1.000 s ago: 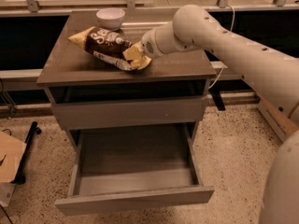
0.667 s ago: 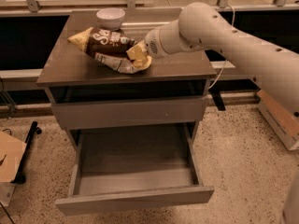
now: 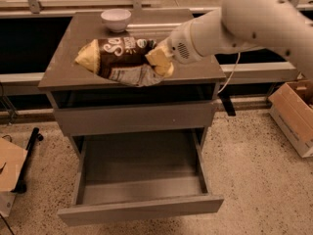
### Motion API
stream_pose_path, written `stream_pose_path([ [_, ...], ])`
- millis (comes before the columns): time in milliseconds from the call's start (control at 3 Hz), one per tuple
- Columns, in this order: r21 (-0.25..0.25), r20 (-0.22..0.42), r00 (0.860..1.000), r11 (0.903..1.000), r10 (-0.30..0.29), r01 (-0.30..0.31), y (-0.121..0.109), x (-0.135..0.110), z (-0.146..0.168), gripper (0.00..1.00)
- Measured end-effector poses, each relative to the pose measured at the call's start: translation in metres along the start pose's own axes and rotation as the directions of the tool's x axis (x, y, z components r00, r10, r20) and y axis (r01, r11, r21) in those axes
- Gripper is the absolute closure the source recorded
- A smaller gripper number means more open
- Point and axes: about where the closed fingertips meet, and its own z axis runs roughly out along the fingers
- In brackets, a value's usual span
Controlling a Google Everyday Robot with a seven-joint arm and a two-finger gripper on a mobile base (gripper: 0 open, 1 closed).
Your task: Place brown chip bag into middle drawer
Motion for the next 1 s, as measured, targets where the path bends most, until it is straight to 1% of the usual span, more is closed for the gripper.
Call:
stream_pose_path([
  [333,-0.101,-0.013,0.998,0.9931,-0.061,0.060,0.047,0.013,-0.047,1.00],
  [667,-0.205,-0.084,0.994,0.9774,-0.067,0.049,0.081,0.045,-0.050,1.00],
  [1000,-0.274,-0.157,0.988,0.9611,-0.009,-0.035,0.104,0.083,-0.023,1.00],
])
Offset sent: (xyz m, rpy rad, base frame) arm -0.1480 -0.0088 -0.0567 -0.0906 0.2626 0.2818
